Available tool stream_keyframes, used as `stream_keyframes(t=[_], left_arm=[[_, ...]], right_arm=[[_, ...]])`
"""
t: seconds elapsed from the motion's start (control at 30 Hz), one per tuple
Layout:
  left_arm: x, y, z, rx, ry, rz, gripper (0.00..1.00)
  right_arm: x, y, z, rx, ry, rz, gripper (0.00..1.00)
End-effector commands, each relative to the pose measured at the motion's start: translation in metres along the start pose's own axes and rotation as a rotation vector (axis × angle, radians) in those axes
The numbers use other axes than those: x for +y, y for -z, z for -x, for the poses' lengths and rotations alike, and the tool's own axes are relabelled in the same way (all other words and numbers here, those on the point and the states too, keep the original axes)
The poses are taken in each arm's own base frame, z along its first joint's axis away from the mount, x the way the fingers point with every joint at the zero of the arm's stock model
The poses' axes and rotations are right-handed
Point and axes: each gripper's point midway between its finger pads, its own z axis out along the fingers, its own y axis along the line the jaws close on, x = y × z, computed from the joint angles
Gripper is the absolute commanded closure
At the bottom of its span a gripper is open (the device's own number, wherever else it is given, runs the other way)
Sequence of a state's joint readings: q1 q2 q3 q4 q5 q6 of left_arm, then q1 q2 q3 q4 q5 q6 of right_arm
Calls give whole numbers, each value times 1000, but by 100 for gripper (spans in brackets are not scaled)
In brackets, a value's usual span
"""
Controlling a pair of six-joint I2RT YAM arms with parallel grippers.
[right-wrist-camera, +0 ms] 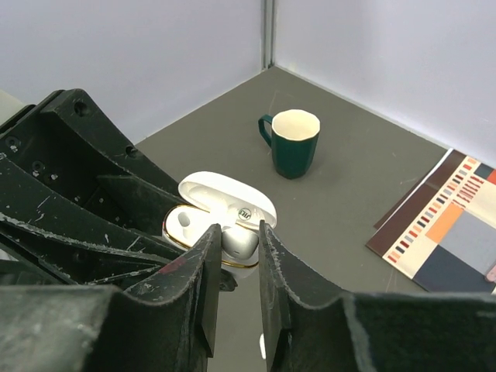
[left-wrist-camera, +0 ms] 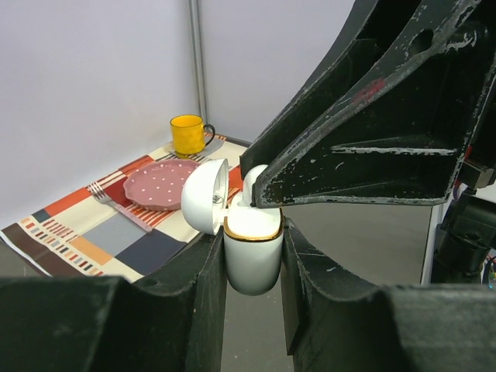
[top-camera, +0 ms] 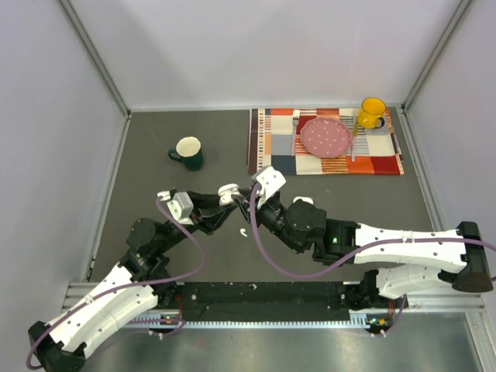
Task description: Insert the wireless bluetooth earbuds into the charging case
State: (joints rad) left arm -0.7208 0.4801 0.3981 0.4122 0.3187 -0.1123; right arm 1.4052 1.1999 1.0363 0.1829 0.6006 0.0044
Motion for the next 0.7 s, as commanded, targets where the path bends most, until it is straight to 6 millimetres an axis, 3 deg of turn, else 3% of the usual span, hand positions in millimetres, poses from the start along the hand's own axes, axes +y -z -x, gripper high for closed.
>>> stream_keyframes(t=[0.0,0.2,0.4,0.67], left_arm=[[-7,-2,22,-82,-31,-34,100],[-8,-2,20,-81,-26,-41,100],[-10,-3,21,-79,-26,-52,100],[-10,-3,22,-80,-26,-51,100]], right_arm=[[26,2,17,-22,-69,97,75],[30,5,20,-29,-97,126,69],[28,5,22,-44,-121,112,53],[14,9,33,-84,-150,56,50]])
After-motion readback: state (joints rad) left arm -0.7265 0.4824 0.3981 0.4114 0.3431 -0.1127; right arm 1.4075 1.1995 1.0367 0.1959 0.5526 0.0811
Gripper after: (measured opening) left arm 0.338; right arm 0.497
